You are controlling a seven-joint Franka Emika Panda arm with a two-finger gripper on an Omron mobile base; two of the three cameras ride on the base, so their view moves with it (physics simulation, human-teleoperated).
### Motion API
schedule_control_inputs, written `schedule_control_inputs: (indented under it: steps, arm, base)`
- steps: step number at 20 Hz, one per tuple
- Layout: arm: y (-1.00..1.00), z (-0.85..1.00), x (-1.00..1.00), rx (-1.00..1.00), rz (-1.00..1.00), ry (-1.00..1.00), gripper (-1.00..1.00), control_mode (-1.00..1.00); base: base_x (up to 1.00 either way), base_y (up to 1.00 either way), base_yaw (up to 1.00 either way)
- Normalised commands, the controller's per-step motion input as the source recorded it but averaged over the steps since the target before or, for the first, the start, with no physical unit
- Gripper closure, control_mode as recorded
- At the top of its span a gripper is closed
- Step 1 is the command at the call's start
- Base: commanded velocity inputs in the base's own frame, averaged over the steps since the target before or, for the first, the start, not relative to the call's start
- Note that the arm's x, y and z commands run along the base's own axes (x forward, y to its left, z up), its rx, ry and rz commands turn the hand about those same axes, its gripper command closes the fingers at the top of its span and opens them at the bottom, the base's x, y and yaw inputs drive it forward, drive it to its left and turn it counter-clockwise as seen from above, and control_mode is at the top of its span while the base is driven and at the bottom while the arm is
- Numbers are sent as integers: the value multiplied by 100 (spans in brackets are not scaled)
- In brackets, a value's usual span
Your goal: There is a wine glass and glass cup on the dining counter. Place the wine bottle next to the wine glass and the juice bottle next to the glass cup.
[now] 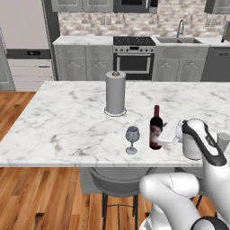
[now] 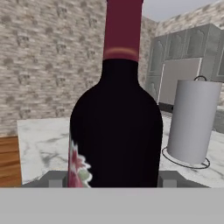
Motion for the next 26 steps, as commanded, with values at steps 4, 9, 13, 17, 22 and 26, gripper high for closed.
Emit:
schedule_control_inputs:
  steps: [4,9,13,17,22,26]
  arm:
    - [0,-21,13,0,0,1,100,-100]
    - [0,-23,15,0,0,0,100,-100]
    - [2,-20,29,0,0,4,100,-100]
    - [0,-18,34,0,0,5,100,-100]
    - [0,-18,33,0,0,0,100,-100]
    - [0,-19,28,0,0,0,100,-100]
  base:
    - [0,0,0]
    - [0,0,0]
    - [0,0,0]
    - [0,0,0]
    - [0,0,0]
    - [0,0,0]
